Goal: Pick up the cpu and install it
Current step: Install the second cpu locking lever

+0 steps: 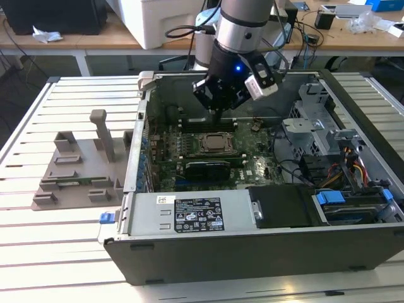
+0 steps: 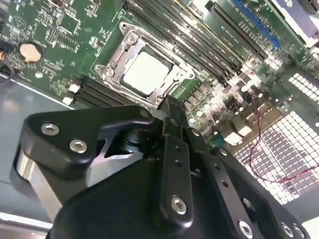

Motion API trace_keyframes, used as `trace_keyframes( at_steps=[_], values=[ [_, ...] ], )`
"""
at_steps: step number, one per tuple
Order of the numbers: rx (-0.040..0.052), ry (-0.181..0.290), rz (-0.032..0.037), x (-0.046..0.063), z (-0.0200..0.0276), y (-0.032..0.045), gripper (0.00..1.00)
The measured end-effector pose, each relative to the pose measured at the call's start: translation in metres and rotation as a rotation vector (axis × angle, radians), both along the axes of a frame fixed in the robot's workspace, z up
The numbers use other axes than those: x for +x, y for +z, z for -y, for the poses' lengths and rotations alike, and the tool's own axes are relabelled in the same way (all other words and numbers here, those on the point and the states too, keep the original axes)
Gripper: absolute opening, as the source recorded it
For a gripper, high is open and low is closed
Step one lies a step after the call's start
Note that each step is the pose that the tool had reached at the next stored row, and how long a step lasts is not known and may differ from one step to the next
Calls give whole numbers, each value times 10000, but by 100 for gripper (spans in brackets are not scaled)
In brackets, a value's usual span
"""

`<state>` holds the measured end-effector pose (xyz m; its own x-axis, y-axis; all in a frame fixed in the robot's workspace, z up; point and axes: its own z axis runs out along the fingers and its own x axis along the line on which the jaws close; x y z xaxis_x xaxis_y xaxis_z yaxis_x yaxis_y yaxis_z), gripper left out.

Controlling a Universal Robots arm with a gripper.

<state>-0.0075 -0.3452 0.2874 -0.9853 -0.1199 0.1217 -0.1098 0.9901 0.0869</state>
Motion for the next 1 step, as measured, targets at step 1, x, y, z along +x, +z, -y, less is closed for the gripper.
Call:
trace_keyframes(
  at_steps=[1],
  values=[
    [1,0,0,0,0,0,11]
  ],
)
